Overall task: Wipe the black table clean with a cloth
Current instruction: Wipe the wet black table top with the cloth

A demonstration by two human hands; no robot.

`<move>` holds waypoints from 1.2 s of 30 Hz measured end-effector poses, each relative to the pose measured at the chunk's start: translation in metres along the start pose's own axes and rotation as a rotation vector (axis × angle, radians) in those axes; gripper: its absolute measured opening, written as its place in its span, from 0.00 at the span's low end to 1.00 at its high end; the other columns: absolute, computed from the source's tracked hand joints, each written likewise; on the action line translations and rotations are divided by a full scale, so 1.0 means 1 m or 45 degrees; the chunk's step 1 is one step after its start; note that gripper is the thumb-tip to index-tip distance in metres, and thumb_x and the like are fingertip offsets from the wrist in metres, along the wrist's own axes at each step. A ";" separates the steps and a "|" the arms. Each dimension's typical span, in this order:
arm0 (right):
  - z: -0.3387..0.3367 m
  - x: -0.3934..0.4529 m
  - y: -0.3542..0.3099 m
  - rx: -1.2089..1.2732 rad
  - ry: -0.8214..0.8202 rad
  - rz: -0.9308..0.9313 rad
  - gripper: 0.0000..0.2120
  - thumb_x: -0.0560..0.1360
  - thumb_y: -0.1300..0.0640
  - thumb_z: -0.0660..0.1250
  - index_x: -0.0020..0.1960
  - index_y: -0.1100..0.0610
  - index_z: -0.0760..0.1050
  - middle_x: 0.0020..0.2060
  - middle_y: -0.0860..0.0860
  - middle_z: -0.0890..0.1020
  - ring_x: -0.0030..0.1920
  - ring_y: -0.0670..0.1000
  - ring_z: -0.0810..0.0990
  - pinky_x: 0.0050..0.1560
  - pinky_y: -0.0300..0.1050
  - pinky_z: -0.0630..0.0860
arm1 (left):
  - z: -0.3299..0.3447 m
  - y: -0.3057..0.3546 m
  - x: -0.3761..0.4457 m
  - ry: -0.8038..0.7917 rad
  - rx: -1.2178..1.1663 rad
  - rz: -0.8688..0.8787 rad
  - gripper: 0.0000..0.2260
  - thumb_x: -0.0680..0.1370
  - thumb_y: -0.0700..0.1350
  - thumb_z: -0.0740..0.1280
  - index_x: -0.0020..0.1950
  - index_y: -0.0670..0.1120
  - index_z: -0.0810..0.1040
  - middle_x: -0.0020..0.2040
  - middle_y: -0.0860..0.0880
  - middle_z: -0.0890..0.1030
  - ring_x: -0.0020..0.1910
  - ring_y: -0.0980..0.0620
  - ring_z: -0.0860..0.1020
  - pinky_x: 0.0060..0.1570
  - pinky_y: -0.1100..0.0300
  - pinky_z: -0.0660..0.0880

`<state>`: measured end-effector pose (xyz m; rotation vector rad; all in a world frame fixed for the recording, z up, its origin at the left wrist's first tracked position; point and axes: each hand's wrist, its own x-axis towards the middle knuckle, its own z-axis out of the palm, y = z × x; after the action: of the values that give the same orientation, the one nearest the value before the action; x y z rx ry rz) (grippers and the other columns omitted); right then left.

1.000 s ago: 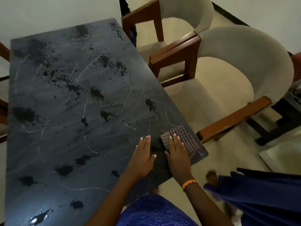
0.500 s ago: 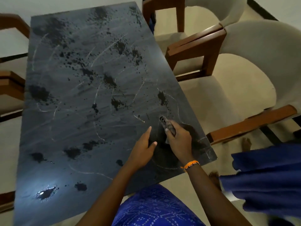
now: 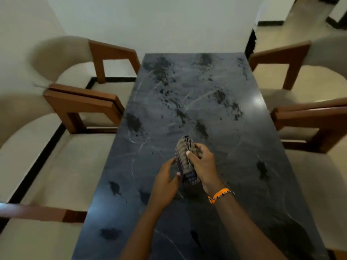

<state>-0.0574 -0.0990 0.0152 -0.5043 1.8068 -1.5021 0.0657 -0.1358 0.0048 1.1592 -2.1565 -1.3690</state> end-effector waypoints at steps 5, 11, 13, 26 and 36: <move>0.067 0.084 -0.045 -0.267 0.019 -0.166 0.08 0.75 0.61 0.66 0.54 0.55 0.74 0.51 0.57 0.82 0.50 0.53 0.80 0.54 0.52 0.78 | -0.068 -0.021 0.082 0.060 0.109 -0.035 0.20 0.79 0.44 0.61 0.71 0.46 0.66 0.70 0.50 0.69 0.70 0.51 0.67 0.65 0.64 0.62; 0.124 0.205 -0.093 -1.106 0.278 -0.521 0.12 0.75 0.56 0.65 0.56 0.59 0.74 0.49 0.60 0.82 0.52 0.61 0.79 0.47 0.50 0.73 | -0.123 -0.057 0.175 0.005 0.306 -0.057 0.22 0.80 0.46 0.60 0.73 0.47 0.62 0.73 0.47 0.65 0.75 0.47 0.57 0.74 0.49 0.53; 0.143 0.246 -0.080 -1.281 0.008 -0.433 0.20 0.75 0.50 0.66 0.62 0.59 0.70 0.56 0.61 0.79 0.59 0.62 0.76 0.54 0.53 0.73 | -0.134 -0.074 0.201 0.015 0.480 -0.097 0.23 0.80 0.47 0.60 0.74 0.46 0.60 0.74 0.47 0.62 0.76 0.46 0.52 0.75 0.47 0.47; 0.270 0.333 0.016 -1.647 -0.264 -0.827 0.27 0.77 0.40 0.50 0.73 0.47 0.60 0.75 0.55 0.59 0.75 0.61 0.53 0.73 0.63 0.47 | -0.127 -0.148 0.246 0.310 0.506 -0.205 0.30 0.78 0.42 0.61 0.76 0.42 0.49 0.78 0.46 0.50 0.77 0.47 0.49 0.75 0.51 0.48; 0.169 0.369 0.017 -1.704 0.042 -0.606 0.32 0.73 0.37 0.41 0.74 0.46 0.58 0.75 0.54 0.58 0.75 0.61 0.54 0.72 0.62 0.49 | -0.119 -0.124 0.265 0.178 0.737 -0.158 0.34 0.78 0.58 0.57 0.76 0.44 0.47 0.78 0.47 0.47 0.77 0.49 0.42 0.74 0.54 0.40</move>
<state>-0.1753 -0.4653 -0.1138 -1.6002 2.6515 -0.2898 0.0370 -0.4385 -0.0822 1.5554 -2.4837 -0.6795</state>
